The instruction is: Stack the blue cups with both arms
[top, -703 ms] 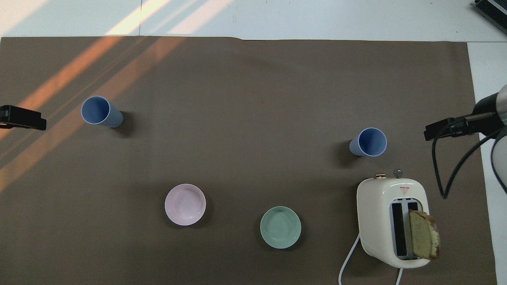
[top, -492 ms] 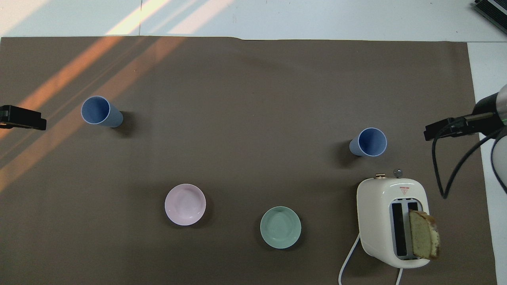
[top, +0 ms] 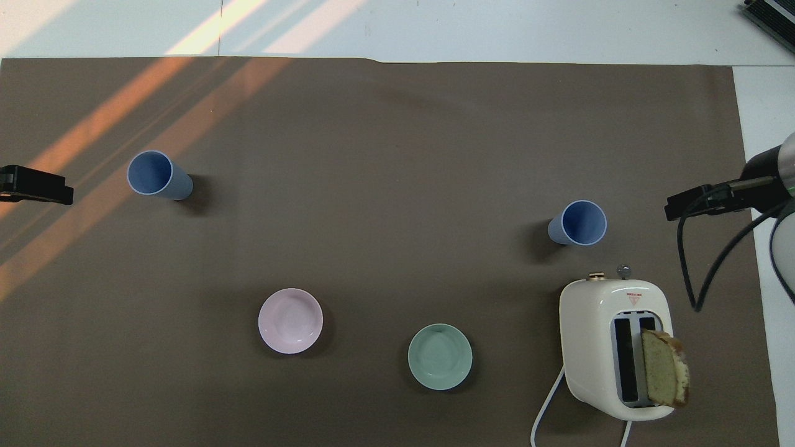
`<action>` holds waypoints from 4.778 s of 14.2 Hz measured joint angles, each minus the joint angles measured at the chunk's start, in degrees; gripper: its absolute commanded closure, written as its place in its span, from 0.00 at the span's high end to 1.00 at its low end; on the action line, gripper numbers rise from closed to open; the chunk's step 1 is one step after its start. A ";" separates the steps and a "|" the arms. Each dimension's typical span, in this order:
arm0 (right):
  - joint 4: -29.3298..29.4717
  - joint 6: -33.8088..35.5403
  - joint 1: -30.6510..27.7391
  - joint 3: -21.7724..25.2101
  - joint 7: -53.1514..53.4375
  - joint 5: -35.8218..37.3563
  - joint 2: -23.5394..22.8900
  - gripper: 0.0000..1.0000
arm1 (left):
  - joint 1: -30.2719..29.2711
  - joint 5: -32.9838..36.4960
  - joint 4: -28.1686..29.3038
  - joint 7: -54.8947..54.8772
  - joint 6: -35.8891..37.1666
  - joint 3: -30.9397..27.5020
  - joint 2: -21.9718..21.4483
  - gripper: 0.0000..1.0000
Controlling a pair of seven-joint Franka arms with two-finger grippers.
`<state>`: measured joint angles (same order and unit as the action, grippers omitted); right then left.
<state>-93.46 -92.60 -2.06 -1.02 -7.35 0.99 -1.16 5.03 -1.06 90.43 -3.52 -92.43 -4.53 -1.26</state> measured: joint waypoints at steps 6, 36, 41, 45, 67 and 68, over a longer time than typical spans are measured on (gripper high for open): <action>0.00 0.00 0.00 0.00 0.00 0.00 0.00 1.00 | 0.00 0.00 -0.01 0.00 0.01 0.00 -0.01 1.00; 0.00 0.00 0.00 0.00 0.00 0.00 0.00 1.00 | -0.09 -0.37 1.95 -5.48 -10.01 -0.50 5.70 1.00; 0.00 0.00 0.00 0.00 0.00 0.00 0.00 1.00 | -0.19 -0.39 5.88 -5.86 -17.03 -0.61 9.02 1.00; 0.00 0.00 0.00 0.00 0.00 0.00 0.00 1.00 | -1.01 -0.40 6.82 -7.06 -21.76 -0.89 12.97 1.00; 0.00 0.00 0.00 0.00 0.00 0.00 0.00 1.00 | -3.28 -7.30 12.88 -10.95 -33.76 -0.50 21.25 0.00; 0.00 0.00 0.00 0.00 0.00 0.00 0.00 1.00 | -3.26 -7.30 12.89 -10.95 -33.45 -0.29 20.92 0.00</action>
<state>-93.46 -92.60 -2.06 -1.02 -7.35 0.99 -1.16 1.77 -8.36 103.32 -14.47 -125.88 -4.82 19.66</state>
